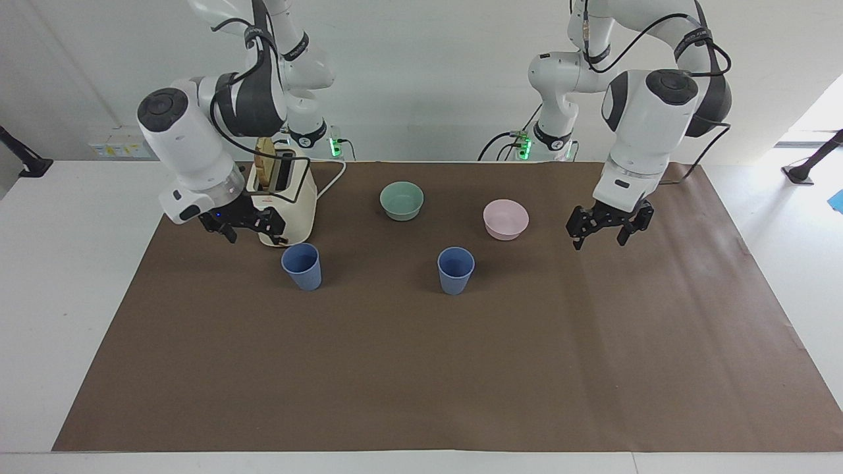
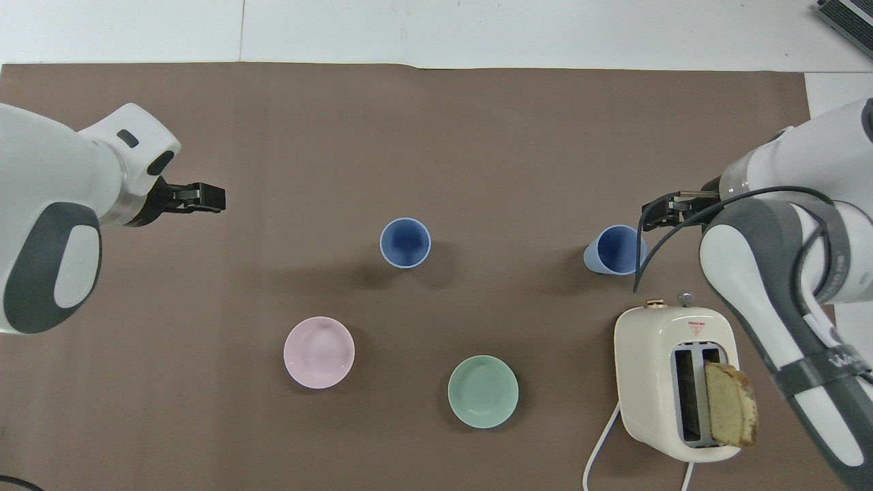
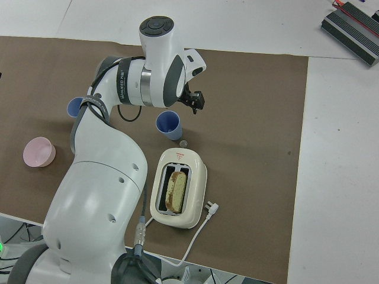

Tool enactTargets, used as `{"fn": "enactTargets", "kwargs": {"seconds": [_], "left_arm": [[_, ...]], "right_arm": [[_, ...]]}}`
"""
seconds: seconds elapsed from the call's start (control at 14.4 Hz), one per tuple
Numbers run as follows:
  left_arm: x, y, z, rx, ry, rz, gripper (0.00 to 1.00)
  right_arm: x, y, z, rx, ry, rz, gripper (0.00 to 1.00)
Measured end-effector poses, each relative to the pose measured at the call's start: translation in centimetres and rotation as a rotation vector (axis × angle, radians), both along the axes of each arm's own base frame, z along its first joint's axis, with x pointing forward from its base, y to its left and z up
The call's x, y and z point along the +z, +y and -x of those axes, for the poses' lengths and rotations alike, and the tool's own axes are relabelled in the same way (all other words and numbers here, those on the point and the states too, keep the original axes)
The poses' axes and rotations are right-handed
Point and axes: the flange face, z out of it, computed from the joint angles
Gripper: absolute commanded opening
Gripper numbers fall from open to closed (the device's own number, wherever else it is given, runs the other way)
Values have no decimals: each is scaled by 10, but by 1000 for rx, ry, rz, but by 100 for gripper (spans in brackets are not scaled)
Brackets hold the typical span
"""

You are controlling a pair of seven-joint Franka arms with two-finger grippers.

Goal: Stack blue cups with both arms
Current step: 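Withdraw the left gripper while the right gripper reaches the other cup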

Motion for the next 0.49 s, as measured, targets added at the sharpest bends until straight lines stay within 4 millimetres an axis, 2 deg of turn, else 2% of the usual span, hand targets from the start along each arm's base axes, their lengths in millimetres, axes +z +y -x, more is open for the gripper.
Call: {"fn": "enactTargets", "kwargs": {"seconds": [0.14,0.28,0.49], "left_arm": [[4,25,0,-40,14,3,100],[18,49,6,-66,26,5,100],[65,58,20,-76,16,0,100]], "right_arm": [[-14,7,-2,11,3,-1,100],[-23,11,-2,18,17,-2,100],[-36,11,2,18,31,-1,100]]}}
